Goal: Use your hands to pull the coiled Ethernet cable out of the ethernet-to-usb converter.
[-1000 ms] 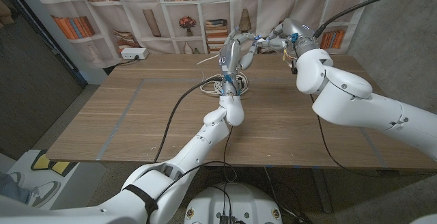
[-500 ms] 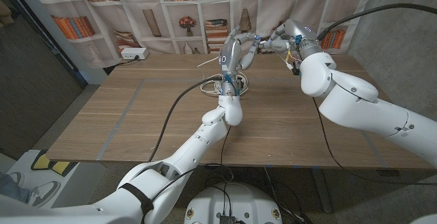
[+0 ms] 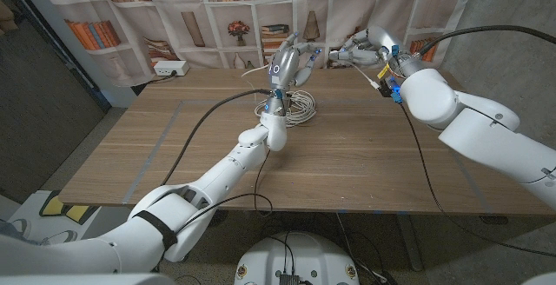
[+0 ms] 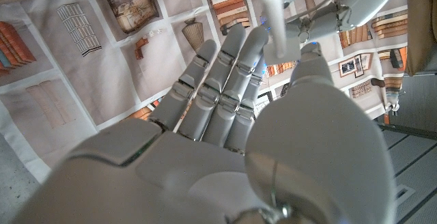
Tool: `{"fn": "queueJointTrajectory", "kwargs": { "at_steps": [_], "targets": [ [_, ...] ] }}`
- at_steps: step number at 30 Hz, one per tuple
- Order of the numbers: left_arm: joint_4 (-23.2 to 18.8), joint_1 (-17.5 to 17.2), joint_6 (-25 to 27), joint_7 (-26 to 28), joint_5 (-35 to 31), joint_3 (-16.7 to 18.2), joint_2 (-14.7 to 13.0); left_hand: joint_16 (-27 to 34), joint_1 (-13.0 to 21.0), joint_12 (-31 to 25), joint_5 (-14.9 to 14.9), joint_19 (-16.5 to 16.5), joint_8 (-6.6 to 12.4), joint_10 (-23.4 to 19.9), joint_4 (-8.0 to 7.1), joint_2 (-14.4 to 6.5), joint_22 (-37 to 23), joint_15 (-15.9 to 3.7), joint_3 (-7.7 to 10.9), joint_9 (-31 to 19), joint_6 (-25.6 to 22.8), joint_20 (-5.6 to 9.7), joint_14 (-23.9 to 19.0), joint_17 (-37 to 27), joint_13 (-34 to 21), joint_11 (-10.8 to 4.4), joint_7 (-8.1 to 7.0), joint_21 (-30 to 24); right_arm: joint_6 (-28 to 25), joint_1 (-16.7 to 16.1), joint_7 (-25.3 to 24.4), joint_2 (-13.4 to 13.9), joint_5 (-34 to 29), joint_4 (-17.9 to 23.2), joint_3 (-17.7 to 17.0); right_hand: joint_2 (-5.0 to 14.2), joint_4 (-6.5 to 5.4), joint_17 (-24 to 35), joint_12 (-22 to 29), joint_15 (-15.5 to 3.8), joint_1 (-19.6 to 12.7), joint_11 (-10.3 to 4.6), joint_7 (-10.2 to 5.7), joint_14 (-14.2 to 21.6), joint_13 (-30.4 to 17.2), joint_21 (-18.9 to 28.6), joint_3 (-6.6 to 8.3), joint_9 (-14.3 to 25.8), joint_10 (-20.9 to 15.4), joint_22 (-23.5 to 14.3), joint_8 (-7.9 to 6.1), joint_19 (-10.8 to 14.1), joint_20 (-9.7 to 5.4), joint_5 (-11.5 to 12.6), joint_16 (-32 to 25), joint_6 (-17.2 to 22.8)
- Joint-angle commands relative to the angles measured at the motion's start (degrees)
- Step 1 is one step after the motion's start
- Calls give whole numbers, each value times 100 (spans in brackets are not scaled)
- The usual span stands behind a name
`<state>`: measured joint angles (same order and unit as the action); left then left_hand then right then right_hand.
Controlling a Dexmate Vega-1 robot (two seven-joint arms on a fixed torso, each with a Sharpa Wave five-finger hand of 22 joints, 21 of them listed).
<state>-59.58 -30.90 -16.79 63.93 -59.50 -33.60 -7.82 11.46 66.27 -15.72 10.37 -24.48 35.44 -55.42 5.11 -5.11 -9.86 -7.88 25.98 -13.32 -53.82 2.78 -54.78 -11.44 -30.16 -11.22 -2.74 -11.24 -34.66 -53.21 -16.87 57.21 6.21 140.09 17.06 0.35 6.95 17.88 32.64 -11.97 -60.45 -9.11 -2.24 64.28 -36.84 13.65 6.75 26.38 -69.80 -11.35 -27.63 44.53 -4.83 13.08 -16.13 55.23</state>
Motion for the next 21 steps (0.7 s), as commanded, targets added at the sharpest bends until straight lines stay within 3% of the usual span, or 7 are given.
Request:
{"fn": "queueJointTrajectory", "kwargs": {
  "at_steps": [1,6,11,17,21],
  "targets": [
    [-101,299,791,-47,992,-686,-957,14,-156,-75,-10,-89,753,-31,-101,-215,-11,-493,185,-2062,-439,805,-79,5,-44,-27,417,-40,576,-621,9,-49,358,-43,-800,981,-21,47,87,-189,-1058,-10,33,104,-138,65,66,75,8,-31,-51,93,-373,-33,-45,-22],
    [-367,264,926,7,1149,-811,-945,28,-162,-75,-25,-128,686,-9,-21,-156,-12,-532,224,-1886,-628,802,-145,0,-69,-46,349,-44,415,-370,141,-68,363,-152,-618,969,-52,61,135,-186,-1034,-52,-29,110,-240,69,79,121,-1,-32,-63,103,-386,-54,-39,-32],
    [-1061,29,1403,-241,1521,-896,-1289,35,-183,-76,-36,-179,654,-25,40,-56,-14,-523,195,-1780,-765,772,-153,-10,-76,-55,298,-58,397,-225,212,-103,384,-314,-512,953,-70,65,135,-187,-1017,-92,-57,97,-286,47,87,103,21,-31,-51,51,-357,-70,-20,-20],
    [-1875,-365,1760,-278,1956,-690,-1614,-13,-243,-44,-20,-218,524,-2,65,-38,-11,-498,243,-1593,-810,779,-78,7,-80,-73,293,-55,844,-274,180,-263,465,-655,-522,953,-129,58,62,-178,-953,-126,-119,60,-225,20,95,71,34,-29,-28,-16,-338,-89,24,-15],
    [-2205,-538,1798,-313,2137,-583,-1802,-22,-256,-34,-18,-216,485,-1,76,-32,-9,-502,260,-1540,-814,785,-60,10,-81,-74,287,-48,1009,-320,128,-384,498,-777,-472,946,-145,56,33,-181,-934,-134,-157,45,-206,-7,101,52,41,-26,-17,-80,-343,-95,44,-8]
  ]
}}
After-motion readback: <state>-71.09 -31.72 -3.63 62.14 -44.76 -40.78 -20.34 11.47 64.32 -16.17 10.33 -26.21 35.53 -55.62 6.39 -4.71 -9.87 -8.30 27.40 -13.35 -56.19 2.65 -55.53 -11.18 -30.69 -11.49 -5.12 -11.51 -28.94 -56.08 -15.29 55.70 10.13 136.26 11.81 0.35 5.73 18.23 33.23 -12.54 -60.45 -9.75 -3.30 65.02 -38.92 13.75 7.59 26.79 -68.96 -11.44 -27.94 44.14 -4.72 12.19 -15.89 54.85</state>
